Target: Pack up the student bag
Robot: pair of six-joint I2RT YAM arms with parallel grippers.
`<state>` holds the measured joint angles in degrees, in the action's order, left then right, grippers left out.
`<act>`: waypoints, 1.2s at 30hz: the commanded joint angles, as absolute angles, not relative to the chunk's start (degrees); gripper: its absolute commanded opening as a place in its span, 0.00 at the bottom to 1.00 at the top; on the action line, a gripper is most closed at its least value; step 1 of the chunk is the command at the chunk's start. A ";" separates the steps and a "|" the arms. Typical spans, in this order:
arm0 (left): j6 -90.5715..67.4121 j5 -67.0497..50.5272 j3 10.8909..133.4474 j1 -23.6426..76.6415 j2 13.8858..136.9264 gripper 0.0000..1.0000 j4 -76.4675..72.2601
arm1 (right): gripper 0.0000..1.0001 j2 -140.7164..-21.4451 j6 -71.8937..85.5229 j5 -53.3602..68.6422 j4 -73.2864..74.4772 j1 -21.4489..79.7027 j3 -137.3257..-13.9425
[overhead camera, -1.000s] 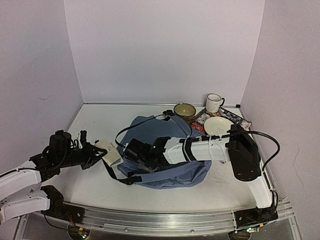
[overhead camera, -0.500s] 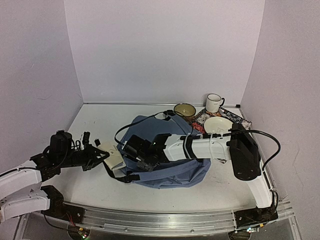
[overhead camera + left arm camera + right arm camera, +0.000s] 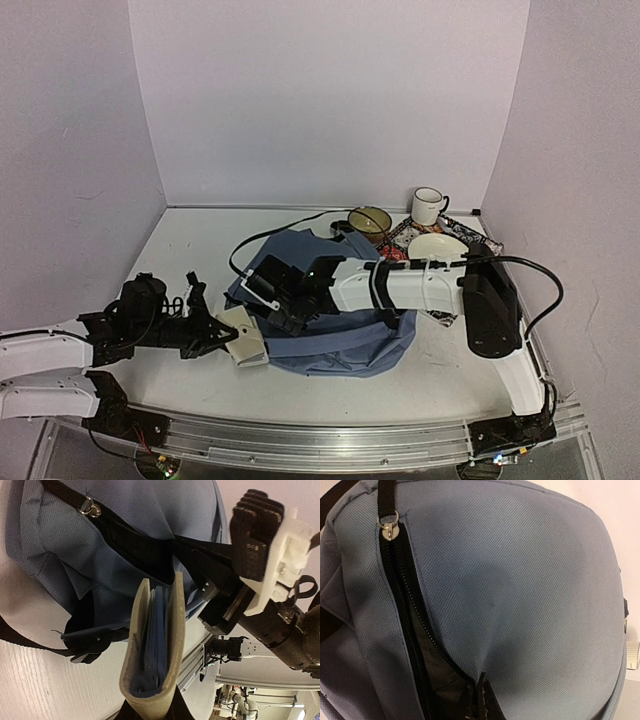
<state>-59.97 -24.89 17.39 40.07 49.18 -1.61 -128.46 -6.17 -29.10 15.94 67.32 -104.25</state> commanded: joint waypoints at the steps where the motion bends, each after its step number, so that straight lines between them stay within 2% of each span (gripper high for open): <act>1: -60.19 -24.90 17.92 40.38 52.37 0.00 -9.26 | 0.00 -123.94 -3.89 -27.16 13.84 67.21 -106.27; 9: -61.22 -27.53 19.63 40.34 61.72 0.00 -16.55 | 0.00 -121.39 -2.17 -24.86 9.71 67.16 -103.08; 22: -68.96 -25.32 20.39 40.34 72.72 0.00 -29.57 | 0.00 -117.94 -0.38 -19.80 4.69 67.19 -99.02; 28: -72.02 -27.03 21.42 40.17 77.12 0.00 -31.52 | 0.00 -116.52 1.92 -18.14 3.03 67.17 -97.44; 36: -72.14 -22.63 20.14 38.82 77.34 0.00 -34.79 | 0.00 -116.03 2.27 -16.39 2.18 67.24 -96.79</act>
<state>-71.55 -26.10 18.87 40.09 77.83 -28.97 -121.28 0.89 -20.10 7.30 66.04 -96.23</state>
